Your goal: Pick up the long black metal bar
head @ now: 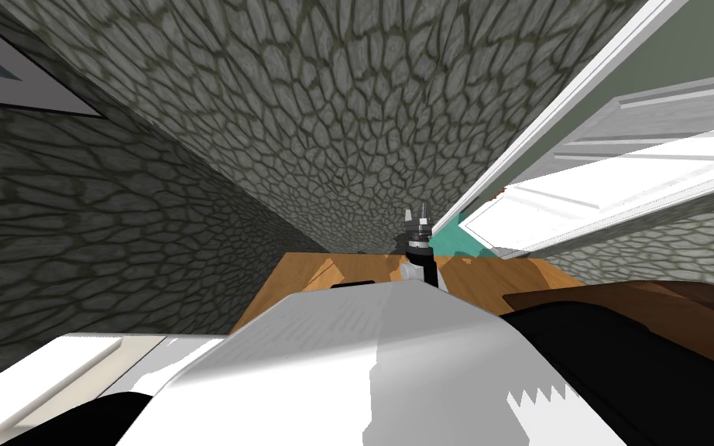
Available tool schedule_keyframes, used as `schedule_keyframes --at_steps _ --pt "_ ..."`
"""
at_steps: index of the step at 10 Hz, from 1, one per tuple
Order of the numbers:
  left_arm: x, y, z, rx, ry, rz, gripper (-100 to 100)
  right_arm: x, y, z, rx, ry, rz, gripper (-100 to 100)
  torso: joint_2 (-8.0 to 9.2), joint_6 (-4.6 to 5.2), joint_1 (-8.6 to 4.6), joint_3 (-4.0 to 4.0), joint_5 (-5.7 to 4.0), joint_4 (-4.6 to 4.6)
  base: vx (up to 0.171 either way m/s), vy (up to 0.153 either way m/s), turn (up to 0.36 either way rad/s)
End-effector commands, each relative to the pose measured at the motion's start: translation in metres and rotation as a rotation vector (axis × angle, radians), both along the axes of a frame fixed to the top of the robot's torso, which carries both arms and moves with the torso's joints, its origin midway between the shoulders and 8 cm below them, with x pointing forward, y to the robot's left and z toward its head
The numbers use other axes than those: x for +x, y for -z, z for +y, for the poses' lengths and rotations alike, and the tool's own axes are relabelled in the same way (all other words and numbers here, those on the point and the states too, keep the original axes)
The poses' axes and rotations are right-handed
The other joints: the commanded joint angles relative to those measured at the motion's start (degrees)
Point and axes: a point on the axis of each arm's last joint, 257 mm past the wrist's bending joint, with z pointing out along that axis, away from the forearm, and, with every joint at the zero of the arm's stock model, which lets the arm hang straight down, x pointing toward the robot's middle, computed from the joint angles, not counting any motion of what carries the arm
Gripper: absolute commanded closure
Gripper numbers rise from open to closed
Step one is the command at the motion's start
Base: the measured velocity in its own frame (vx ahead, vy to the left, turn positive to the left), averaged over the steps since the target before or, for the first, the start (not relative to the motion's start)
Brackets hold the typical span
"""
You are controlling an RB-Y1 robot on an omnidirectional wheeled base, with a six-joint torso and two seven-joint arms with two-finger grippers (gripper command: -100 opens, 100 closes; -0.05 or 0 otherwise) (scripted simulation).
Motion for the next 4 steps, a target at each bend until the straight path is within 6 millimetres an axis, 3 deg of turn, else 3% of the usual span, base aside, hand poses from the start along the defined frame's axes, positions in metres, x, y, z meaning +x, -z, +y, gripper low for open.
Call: schedule_keyframes --at_steps 1,3,4 --pt "-0.0007 -0.0113 0.005 0.001 0.007 0.001 100 0.0 0.0 0.0 0.0 0.0 0.0 0 0.0 0.0 0.0 0.0 0.0 0.0 0.029 -0.014 0.069" --pt "-0.0009 -0.0123 0.0053 0.002 0.009 0.003 100 0.0 0.0 0.0 0.0 0.0 0.0 0 -0.06 0.02 -0.08 -0.04 -0.01 -0.01 0.014 -0.013 0.024" --pt "-0.0007 -0.0128 0.0052 0.002 0.009 0.002 0 0.0 0.0 0.0 0.0 0.0 0.0 0 -0.02 0.03 -0.04 -0.01 0.01 0.01 0.0 0.0 0.0"
